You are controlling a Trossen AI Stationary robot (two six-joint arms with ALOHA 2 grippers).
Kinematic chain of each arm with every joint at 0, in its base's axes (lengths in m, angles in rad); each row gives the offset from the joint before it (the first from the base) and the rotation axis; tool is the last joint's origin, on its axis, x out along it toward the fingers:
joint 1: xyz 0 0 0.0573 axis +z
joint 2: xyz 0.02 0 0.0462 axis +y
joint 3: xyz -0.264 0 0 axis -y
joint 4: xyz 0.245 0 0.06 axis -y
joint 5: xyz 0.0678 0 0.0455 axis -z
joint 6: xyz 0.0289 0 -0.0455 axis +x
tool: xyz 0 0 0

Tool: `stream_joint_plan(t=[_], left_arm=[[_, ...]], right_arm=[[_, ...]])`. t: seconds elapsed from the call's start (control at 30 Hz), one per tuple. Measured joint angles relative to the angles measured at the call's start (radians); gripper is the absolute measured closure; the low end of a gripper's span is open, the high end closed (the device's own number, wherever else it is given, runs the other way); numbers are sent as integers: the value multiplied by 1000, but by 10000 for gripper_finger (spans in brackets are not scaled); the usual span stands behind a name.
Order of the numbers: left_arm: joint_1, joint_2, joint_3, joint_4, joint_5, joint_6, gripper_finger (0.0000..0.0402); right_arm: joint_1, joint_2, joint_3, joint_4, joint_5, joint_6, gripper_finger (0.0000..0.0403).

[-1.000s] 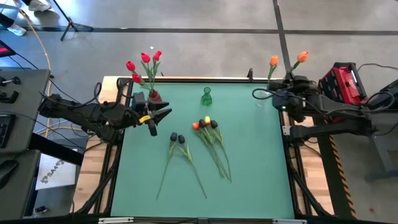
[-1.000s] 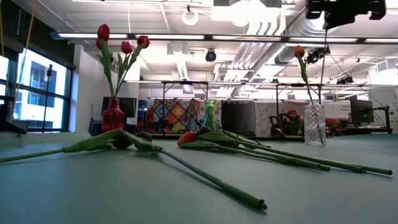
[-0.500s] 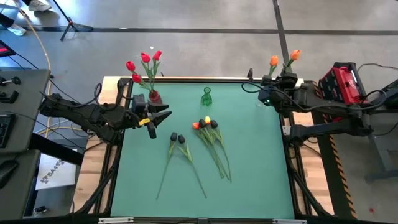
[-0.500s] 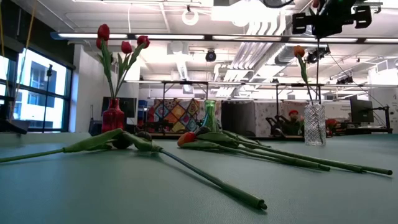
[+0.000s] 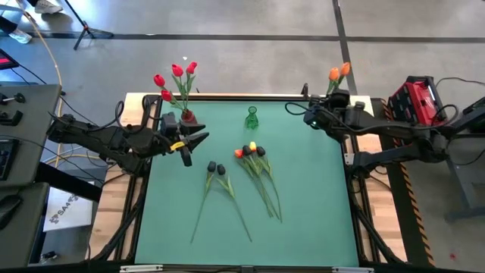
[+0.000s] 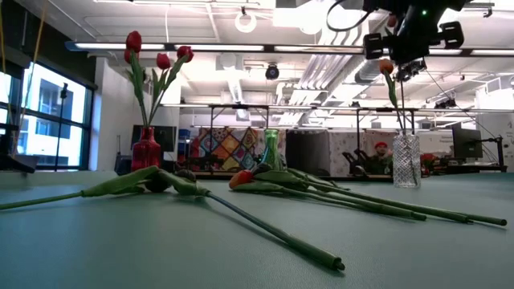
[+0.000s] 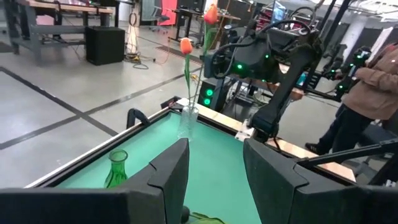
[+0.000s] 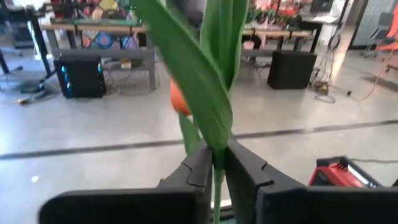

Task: Sort flowers into vase by color
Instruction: Put the orange tulip into the transparent vase

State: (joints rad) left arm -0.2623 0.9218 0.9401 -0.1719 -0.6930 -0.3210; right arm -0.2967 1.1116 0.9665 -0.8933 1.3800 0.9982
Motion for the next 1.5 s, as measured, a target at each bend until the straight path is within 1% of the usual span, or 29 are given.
stream_joint_plan(t=[0.1, 0.2, 0.4, 0.6, 0.7, 0.83, 0.9, 0.97, 1.07, 1.13, 1.17, 1.27, 1.33, 1.4, 1.5], left_arm=[[0, 0, 0, -14, -43, -19, 262], [0, 0, 0, -30, -80, -41, 262], [0, 0, 0, -42, -80, -43, 262], [0, 0, 0, -65, -50, -65, 262], [0, -1, 0, -161, -37, -130, 262], [-1, -1, 0, -297, -3, -235, 262], [-8, -1, 0, -324, 18, -262, 262], [-23, -1, 0, -341, 28, -287, 262], [-46, -1, -1, -361, 32, -331, 262], [-65, -1, -12, -363, 34, -373, 262], [-76, 0, -16, -374, 34, -392, 262], [-113, 5, -33, -414, 34, -443, 262], [-139, 17, -47, -430, 33, -471, 262], [-163, 34, -71, -439, 33, -511, 262], [-193, 59, -110, -432, 38, -580, 262]], right_arm=[[-12, 1, 0, 0, -46, 0, 351], [-18, -2, 0, -1, -66, 0, 325], [-18, -25, 0, 0, -83, 0, 290], [-14, -87, 0, 15, -139, 12, 284], [7, -133, 0, 52, -168, -26, 284], [66, -200, 0, 148, -186, -118, 284], [102, -231, 1, 218, -195, -194, 284], [137, -258, 1, 281, -236, -277, 284], [185, -303, 1, 341, -340, -331, 284], [204, -337, 1, 347, -465, -344, 284], [208, -355, 1, 340, -553, -344, 284], [207, -394, 1, 272, -885, -303, 284], [209, -401, 1, 191, -1054, -255, 284], [216, -391, 1, 112, -1150, -195, 284], [240, -345, 1, 33, -1204, -103, 284]])
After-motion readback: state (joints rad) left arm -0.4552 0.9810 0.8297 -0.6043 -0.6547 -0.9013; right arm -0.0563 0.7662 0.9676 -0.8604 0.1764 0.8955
